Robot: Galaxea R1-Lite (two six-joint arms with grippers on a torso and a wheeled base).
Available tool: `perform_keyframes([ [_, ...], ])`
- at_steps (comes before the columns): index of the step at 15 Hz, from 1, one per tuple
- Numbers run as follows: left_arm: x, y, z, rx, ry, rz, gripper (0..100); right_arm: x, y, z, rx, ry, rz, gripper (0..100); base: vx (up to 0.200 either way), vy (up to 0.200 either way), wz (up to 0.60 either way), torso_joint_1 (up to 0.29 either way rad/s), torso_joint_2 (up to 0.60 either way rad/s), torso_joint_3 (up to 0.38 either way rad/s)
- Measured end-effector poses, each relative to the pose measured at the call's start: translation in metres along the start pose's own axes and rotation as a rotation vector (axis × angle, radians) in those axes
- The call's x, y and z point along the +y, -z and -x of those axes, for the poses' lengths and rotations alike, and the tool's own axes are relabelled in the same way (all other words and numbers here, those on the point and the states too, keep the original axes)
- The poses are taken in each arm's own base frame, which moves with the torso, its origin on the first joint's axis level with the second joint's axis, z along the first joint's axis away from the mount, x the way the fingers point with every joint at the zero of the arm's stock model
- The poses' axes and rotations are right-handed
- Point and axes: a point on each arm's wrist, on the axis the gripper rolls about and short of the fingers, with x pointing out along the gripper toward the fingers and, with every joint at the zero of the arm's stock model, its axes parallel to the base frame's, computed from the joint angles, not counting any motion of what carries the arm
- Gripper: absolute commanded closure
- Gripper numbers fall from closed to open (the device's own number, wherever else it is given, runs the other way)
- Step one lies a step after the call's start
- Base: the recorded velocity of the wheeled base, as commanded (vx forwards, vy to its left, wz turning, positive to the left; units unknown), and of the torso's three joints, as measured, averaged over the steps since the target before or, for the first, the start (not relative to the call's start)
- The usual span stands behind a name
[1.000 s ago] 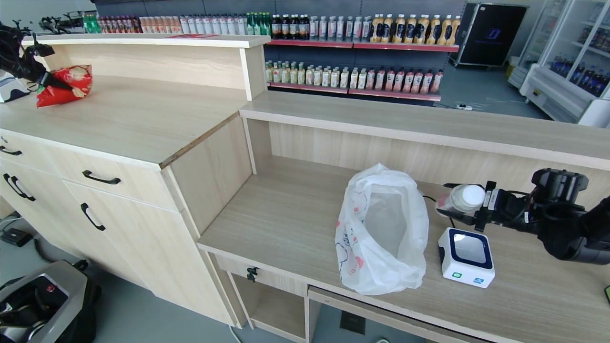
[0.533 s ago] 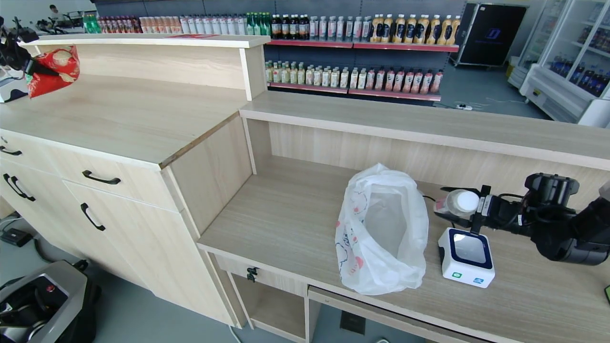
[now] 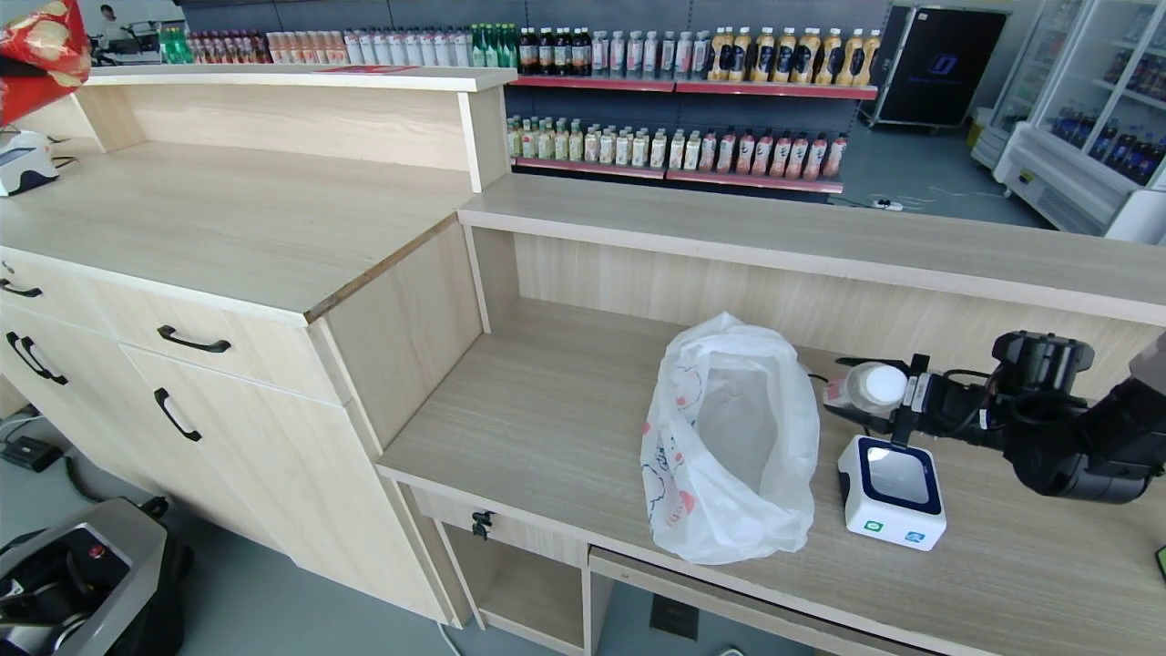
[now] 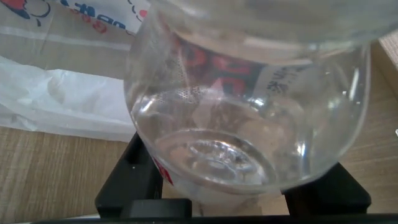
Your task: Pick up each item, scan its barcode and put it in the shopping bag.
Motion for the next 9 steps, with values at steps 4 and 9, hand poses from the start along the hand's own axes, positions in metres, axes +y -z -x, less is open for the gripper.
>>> perform_keyframes([
  [4,0.0,0.0,0.0,0.0,0.0,0.0,0,-0.004,-0.012,0.008,0.031,0.001,-0.125,100,0.0,0.0,0.0,0.0,0.0,0.0],
  [9,0.0,0.0,0.0,0.0,0.0,0.0,0,-0.035,-0.089,0.066,0.284,0.194,-0.645,100,0.0,0.0,0.0,0.0,0.0,0.0],
])
